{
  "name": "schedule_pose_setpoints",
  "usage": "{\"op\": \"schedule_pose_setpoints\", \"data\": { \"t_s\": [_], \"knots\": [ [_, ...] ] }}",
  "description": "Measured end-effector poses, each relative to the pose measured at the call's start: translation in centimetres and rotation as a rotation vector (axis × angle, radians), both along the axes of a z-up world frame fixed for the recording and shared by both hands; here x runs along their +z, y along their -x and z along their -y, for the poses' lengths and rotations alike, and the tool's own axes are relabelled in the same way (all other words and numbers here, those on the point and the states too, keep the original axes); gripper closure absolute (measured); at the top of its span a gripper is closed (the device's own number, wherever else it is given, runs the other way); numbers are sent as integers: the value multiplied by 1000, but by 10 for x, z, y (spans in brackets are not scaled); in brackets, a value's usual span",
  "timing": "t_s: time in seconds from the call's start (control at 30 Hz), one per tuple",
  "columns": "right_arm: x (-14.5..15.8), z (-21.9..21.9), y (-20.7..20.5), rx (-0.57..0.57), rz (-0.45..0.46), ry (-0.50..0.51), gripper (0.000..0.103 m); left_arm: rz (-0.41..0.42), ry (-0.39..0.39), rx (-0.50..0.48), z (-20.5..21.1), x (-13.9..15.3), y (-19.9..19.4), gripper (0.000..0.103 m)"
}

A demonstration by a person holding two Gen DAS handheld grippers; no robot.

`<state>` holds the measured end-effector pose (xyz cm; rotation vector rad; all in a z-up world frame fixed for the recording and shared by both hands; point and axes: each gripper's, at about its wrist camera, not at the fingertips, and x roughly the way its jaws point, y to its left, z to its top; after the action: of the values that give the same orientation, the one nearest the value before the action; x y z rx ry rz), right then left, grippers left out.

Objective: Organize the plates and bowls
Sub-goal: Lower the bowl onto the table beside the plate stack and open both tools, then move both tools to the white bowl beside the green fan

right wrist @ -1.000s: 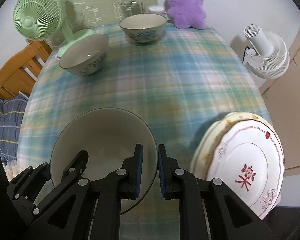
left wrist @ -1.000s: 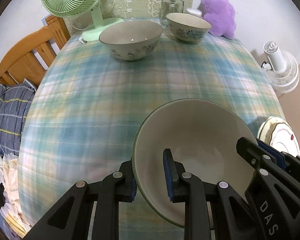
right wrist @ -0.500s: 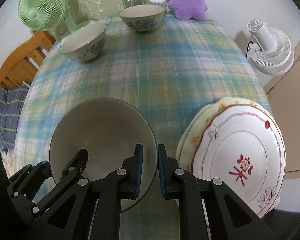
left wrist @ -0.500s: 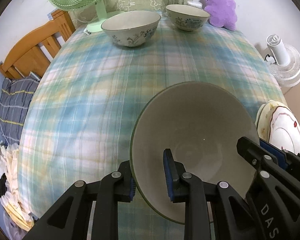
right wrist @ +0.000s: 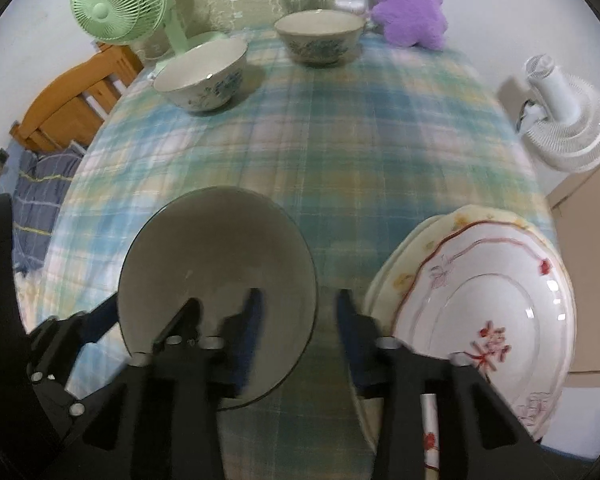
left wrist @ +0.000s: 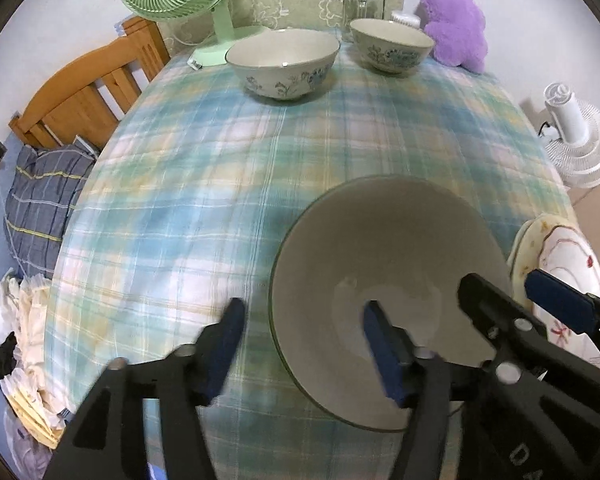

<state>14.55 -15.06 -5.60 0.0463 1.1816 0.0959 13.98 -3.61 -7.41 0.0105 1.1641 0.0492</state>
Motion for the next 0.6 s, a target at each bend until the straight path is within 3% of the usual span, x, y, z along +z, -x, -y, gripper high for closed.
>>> {"op": "schedule_pose_setpoints", "data": {
  "t_s": [0.03, 0.17, 0.43, 0.6],
  "knots": [
    [3, 1, 0, -9, 6, -6, 41, 9, 5, -5, -1, 4, 0, 32],
    [17, -3, 0, -27, 39, 2, 40, 45, 27, -30, -7, 20, -1, 24],
    [56, -21, -9, -69, 111, 28, 34, 128, 39, -88, -20, 65, -15, 17],
    [81, -27, -28, -89, 174, 42, 27, 170, 25, -74, -26, 88, -35, 16]
  ]
}}
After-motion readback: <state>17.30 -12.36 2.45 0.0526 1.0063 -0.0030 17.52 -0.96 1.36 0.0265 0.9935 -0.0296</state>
